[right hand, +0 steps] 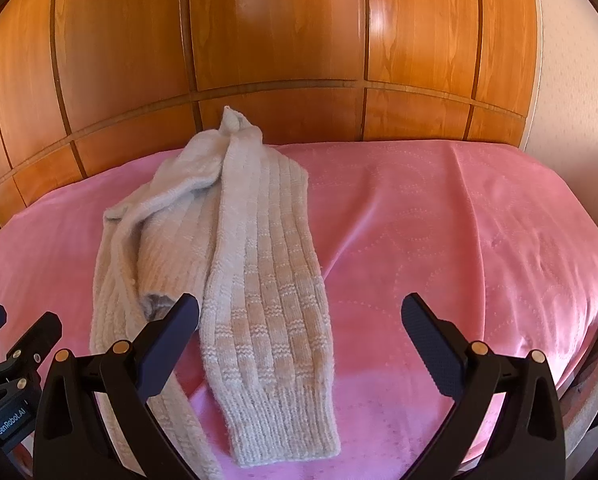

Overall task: Fold small clothes
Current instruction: 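Move both grippers open toward the crumpled cream sweater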

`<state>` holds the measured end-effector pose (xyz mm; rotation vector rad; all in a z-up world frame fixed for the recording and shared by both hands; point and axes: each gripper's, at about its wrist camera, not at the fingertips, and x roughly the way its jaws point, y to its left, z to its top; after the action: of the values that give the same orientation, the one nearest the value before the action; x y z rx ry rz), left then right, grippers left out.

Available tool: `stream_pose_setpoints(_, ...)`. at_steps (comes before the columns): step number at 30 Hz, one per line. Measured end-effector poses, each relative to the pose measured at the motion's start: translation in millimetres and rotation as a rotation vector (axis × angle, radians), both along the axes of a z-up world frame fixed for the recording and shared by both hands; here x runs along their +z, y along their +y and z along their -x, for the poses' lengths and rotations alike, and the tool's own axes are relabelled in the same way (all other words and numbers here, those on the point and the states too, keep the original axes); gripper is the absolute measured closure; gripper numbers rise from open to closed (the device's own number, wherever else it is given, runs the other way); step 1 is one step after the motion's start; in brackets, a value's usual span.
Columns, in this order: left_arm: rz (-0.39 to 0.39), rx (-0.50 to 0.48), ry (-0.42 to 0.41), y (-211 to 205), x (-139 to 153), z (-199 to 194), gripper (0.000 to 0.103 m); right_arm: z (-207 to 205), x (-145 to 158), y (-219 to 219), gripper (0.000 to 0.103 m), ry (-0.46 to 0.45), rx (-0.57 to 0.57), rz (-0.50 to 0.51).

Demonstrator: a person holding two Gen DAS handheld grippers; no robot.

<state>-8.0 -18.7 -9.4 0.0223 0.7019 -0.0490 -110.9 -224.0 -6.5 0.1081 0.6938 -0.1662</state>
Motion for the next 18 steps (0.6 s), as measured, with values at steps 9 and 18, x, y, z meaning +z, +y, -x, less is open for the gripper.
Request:
stream_pose_setpoints(9, 0.005, -0.094, 0.034, -8.7, -6.3, -0.7, 0.005, -3.6, -5.3, -10.0, 0.002, 0.029, -0.015, -0.009)
stream_pose_setpoints(18, -0.011, -0.5, 0.18, -48.7, -40.2, 8.3, 0.011, -7.8, -22.0, -41.6, 0.002, 0.093, 0.001, -0.08)
